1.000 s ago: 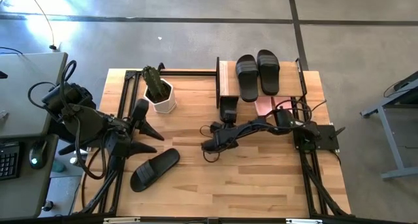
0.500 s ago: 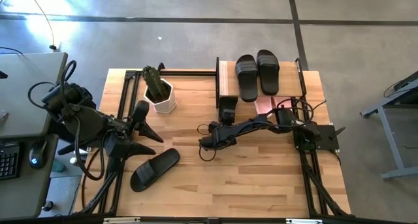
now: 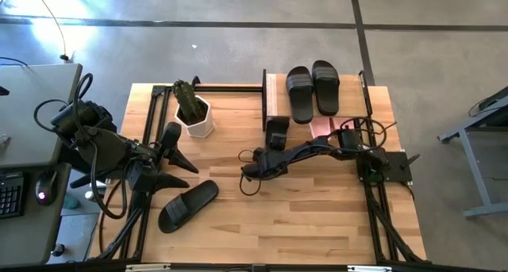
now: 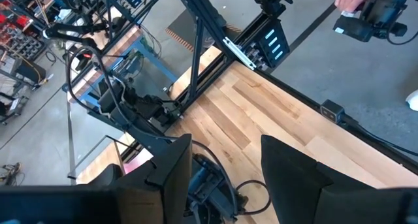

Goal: Pick and place slides into the shelf
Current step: Put the black slipper under the shelf

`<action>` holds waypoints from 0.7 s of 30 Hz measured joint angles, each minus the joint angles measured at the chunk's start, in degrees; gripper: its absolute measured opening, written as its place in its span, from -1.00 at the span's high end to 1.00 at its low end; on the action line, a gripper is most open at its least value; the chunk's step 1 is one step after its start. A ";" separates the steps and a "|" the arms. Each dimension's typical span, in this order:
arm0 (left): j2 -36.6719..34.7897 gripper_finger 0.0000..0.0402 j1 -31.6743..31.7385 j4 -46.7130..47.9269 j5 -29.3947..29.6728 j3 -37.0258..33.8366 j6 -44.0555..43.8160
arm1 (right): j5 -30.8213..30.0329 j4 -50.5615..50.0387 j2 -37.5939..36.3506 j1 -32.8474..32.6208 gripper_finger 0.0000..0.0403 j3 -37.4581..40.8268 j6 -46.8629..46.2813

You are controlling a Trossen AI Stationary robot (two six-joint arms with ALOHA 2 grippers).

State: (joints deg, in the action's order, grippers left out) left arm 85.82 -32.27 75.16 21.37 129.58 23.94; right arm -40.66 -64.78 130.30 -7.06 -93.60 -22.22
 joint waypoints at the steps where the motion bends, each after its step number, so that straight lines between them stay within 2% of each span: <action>1: 0.00 0.17 0.00 0.00 0.00 0.00 0.00 | 0.23 0.21 0.00 0.04 0.40 0.00 0.39; 9: 0.00 0.17 0.01 -0.07 0.00 0.00 0.00 | 0.36 -0.61 0.00 -0.33 0.07 0.00 1.57; 17: 0.00 0.17 0.00 0.24 0.02 0.01 -0.04 | 1.50 -6.54 -1.20 -4.54 0.04 0.00 -1.58; 21: 0.02 0.17 0.02 4.21 -0.36 0.02 -1.51 | -1.06 -8.78 -4.35 -8.18 0.04 -0.04 -4.61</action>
State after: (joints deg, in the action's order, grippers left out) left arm 85.84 -32.25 79.36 21.01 129.60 22.44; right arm -41.71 -73.56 125.95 -15.24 -93.65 -26.83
